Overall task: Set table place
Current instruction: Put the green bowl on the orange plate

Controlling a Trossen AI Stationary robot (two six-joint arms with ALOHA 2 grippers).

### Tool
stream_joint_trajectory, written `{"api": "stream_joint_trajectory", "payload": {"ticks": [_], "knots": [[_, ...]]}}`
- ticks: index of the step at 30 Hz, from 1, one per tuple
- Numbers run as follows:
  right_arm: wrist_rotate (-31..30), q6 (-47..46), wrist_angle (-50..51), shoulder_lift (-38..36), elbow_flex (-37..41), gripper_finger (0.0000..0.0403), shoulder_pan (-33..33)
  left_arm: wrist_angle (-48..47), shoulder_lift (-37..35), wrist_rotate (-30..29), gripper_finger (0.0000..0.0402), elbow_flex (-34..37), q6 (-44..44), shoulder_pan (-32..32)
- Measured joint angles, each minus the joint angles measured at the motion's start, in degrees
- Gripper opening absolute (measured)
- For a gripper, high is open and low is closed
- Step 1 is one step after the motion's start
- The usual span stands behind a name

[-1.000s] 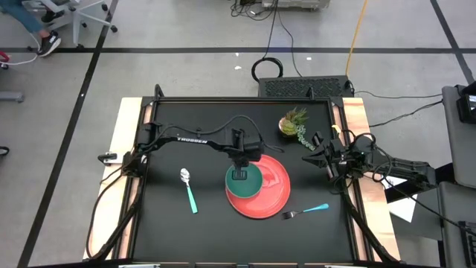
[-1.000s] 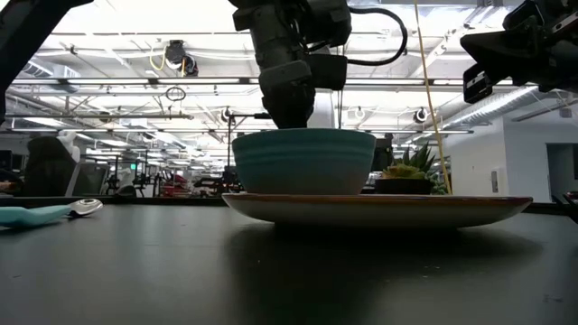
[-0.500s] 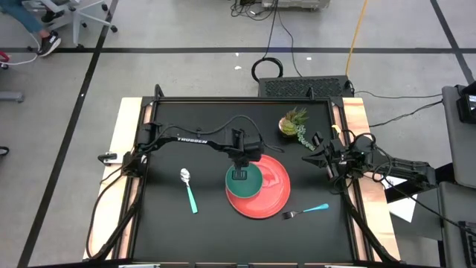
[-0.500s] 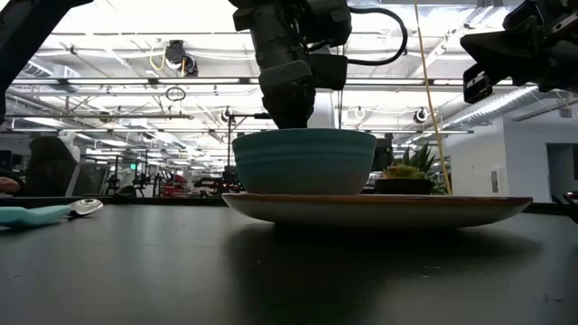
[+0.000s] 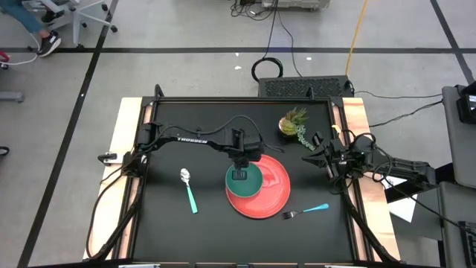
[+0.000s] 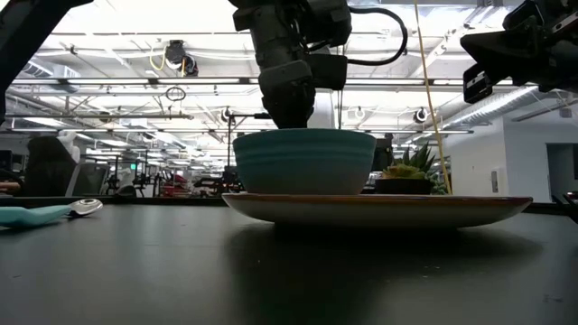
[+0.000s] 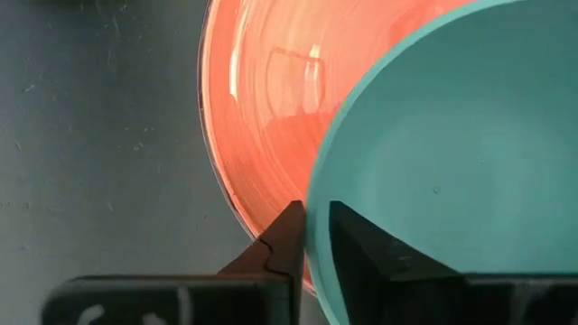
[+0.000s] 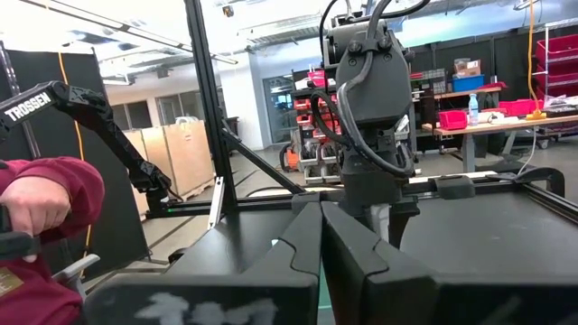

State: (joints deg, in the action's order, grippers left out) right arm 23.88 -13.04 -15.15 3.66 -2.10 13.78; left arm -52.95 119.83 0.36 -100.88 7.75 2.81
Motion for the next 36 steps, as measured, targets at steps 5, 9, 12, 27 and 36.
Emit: {"api": "stream_joint_trajectory", "payload": {"ticks": [5, 9, 12, 27, 36], "knots": [[0.0, 0.0, 0.0, 0.0, 0.0, 0.0000, 0.0, 0.0, 0.0, -0.2, 0.0112, 0.0, -0.4, 0.0], [0.0, 0.0, 0.0, 0.0, 0.0, 0.0000, 0.0, 0.0, 0.0, -0.3, 0.0135, 0.0, -0.5, 0.0], [0.0, 0.0, 0.0, 0.0, 0.0, 0.0000, 0.0, 0.0, 0.0, -0.3, 0.0141, 0.0, -0.6, 0.0], [0.0, 0.0, 0.0, 0.0, 0.0, 0.0000, 0.0, 0.6, 0.0, -0.4, 0.0143, 0.0, -0.6, 0.0], [0.0, 0.0, 0.0, 0.0, 0.0, 0.0000, 0.0, -1.9, -0.6, -0.4, 0.0143, -1.1, -0.4, 0.0]]}}
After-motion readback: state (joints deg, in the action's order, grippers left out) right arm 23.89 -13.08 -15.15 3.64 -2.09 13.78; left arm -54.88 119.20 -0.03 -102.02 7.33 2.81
